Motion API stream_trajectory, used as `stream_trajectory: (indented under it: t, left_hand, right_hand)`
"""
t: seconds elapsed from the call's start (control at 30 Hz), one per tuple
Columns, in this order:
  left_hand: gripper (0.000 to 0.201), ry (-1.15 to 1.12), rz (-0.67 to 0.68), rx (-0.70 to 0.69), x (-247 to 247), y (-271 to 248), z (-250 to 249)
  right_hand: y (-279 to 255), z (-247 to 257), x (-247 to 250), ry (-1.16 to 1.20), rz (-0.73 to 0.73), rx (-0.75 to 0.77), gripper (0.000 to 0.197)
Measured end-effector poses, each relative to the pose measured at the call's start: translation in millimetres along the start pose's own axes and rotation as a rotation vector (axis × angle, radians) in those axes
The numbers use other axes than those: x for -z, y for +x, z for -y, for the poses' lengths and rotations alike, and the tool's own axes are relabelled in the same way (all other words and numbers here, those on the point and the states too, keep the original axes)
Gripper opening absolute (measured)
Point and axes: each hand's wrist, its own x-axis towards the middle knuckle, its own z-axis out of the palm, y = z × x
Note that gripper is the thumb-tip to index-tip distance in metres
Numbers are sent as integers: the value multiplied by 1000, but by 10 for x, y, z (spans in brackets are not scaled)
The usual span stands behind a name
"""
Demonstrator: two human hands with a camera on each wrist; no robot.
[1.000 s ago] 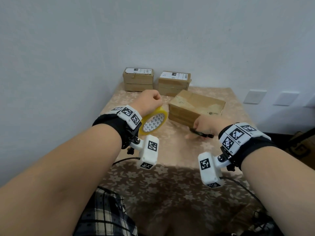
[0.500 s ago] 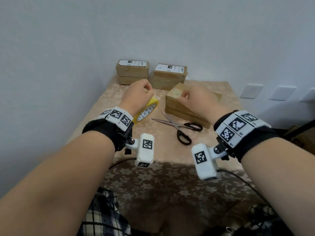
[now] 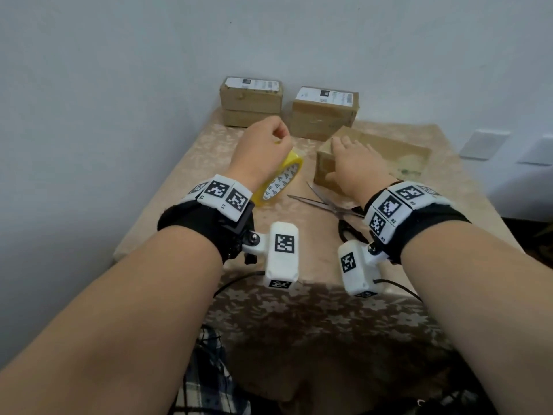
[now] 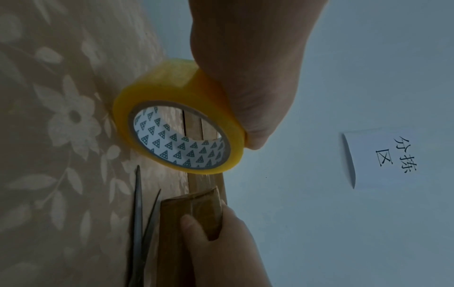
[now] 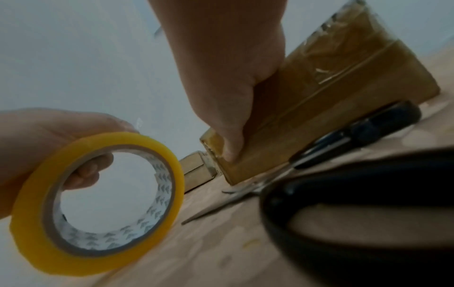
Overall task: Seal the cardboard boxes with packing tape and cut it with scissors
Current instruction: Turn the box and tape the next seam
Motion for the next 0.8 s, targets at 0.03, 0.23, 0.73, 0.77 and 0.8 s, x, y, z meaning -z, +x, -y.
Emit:
stream_trajectory:
  t: [0.03, 0.23, 0.73, 0.77, 0.8]
  left_hand:
    - [9, -2, 3, -5, 2, 1, 0]
    - [9, 12, 13, -34, 17, -5, 3]
    - [8, -9, 71, -62, -74, 8, -51]
    - [7, -17, 84, -67, -72, 10, -49]
    - [6, -25, 102, -78, -70, 11, -50]
  right_hand:
    - [-4, 0, 7, -11, 0, -2, 72]
    - [-186, -78, 98, 61, -83, 13, 37]
    - [-267, -137, 122, 320, -222, 65, 36]
    - [-292, -147, 173, 511, -250, 55, 37]
    - [-320, -149, 232, 679, -278, 60, 37]
